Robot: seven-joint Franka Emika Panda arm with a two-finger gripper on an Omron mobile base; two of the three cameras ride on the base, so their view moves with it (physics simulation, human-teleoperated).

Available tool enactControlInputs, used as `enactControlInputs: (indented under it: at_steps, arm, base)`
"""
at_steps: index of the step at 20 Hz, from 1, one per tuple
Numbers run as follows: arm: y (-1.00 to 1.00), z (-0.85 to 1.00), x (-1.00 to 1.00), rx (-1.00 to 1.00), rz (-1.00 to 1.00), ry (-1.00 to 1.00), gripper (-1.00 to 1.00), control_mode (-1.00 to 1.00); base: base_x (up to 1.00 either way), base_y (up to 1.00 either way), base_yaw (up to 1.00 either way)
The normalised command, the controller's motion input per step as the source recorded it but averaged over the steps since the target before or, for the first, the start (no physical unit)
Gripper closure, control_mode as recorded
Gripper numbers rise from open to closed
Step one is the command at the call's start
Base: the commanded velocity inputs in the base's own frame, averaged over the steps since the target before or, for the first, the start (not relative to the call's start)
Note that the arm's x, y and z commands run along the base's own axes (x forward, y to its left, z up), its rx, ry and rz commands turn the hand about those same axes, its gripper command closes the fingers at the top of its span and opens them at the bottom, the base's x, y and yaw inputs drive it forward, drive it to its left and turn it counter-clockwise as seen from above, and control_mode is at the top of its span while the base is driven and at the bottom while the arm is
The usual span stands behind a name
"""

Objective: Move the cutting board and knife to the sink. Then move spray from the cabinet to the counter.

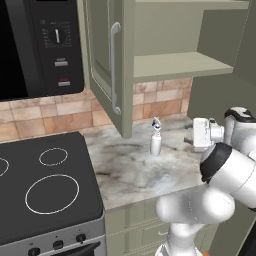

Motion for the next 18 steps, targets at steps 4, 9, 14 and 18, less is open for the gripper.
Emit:
enactControlInputs:
  at_steps: [4,9,14,18]
  arm:
    - [0.01,0.74,-0.79,-0.15,-0.02,-0.15,-1.0,-1.0]
    - [0.14,0.61,-0.45,-0.26,0.0,-0.15,-1.0,-1.0]
    - [0.21,0.27,-0.33,-0.38,0.0,-0.15,-1.0,-1.0]
    - [0.24,0.03,-0.36,-0.39,0.0,-0.15,-1.0,-1.0]
  base:
    - [0.0,0.0,0.0]
    - [0.0,0.0,0.0]
    - [0.0,0.0,0.0]
    - [0.0,0.0,0.0]
